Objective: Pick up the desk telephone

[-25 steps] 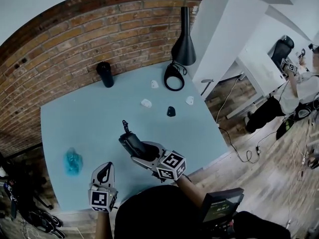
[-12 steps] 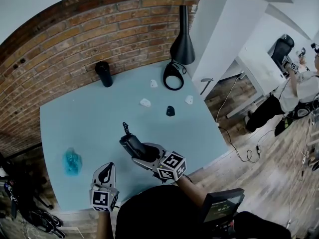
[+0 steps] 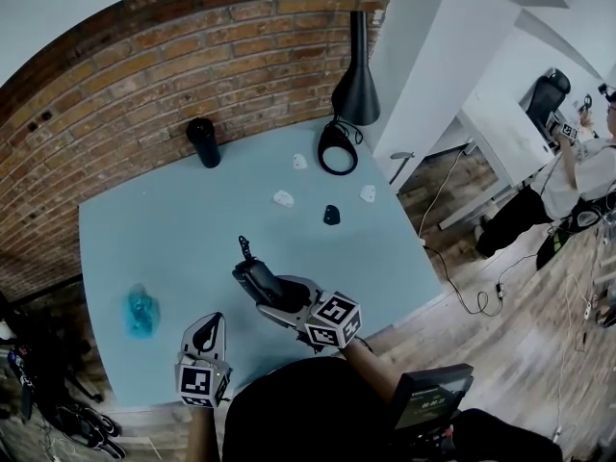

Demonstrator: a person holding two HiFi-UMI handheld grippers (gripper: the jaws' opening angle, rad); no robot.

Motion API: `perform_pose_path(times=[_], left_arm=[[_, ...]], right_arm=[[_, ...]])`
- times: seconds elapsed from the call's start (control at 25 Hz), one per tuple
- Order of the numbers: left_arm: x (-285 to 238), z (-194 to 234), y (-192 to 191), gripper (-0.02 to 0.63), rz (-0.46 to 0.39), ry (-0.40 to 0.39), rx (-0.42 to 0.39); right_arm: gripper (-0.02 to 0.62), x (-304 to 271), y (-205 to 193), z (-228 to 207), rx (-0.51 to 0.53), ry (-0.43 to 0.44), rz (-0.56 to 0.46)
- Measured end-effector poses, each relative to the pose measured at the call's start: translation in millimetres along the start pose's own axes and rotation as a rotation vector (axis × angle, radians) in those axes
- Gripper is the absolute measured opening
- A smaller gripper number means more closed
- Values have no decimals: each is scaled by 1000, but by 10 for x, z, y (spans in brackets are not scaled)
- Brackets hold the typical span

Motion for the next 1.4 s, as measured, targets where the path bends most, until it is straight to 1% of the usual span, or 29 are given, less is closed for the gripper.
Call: perform_pose_path(times=[0.24, 0.8, 1.16, 1.4], left_arm=[[-5, 25, -14, 14, 7, 5, 1], [-37, -53, -51, 14, 15, -2, 4], [-63, -89, -79, 14, 14, -11, 11], [-58, -115, -86, 14, 22, -16, 10]], right_arm=[[293, 0, -33, 12, -1, 17, 4], [293, 28, -119, -20, -33, 19, 3], [293, 61, -150, -26, -28, 14, 9], [291, 57, -154, -8, -24, 27, 17]])
Point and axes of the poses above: the fingertips, and each gripper's own axes: x backward along the fingers, z to its left, y out of its top, the point moved 7 cm from there along x, backward along the fingers, and after that the axes turned 9 degrees about x, right-handed, at the moved point
